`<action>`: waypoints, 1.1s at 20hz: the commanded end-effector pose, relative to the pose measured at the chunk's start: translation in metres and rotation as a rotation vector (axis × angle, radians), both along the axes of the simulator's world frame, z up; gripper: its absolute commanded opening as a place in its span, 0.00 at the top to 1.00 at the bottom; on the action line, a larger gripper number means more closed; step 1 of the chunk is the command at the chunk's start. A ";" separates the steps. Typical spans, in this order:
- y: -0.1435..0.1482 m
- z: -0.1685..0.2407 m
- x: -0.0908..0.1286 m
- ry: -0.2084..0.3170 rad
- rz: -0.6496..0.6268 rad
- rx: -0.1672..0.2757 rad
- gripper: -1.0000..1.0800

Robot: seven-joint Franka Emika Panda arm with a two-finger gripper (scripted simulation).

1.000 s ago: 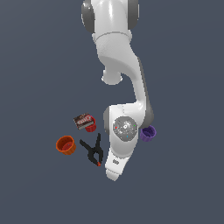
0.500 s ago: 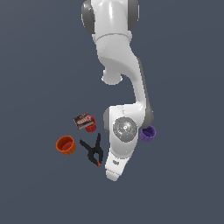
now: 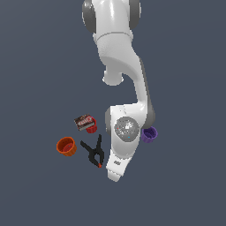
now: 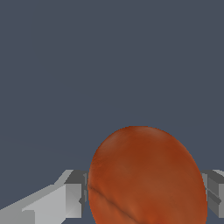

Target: Pick up a designated object from a clutter of objects.

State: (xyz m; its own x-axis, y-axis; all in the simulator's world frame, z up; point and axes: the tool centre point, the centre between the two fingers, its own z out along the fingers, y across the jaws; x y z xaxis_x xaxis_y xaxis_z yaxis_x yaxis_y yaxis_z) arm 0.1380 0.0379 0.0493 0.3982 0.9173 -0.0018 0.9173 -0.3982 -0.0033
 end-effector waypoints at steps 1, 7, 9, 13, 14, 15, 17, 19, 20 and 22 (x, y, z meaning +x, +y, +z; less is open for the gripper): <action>0.003 0.007 -0.002 -0.003 0.000 0.000 1.00; 0.014 0.029 -0.015 -0.003 0.001 0.000 1.00; 0.019 0.041 -0.022 -0.003 0.001 -0.001 1.00; 0.032 0.068 -0.038 -0.003 0.001 -0.001 1.00; 0.036 0.076 -0.043 -0.003 0.001 -0.001 1.00; 0.040 0.084 -0.047 -0.003 0.001 -0.002 1.00; 0.048 0.101 -0.057 -0.003 0.001 -0.002 1.00; 0.056 0.119 -0.067 -0.003 0.001 -0.003 1.00; 0.061 0.127 -0.072 -0.003 0.001 -0.003 1.00; 0.069 0.145 -0.082 -0.003 0.001 -0.003 1.00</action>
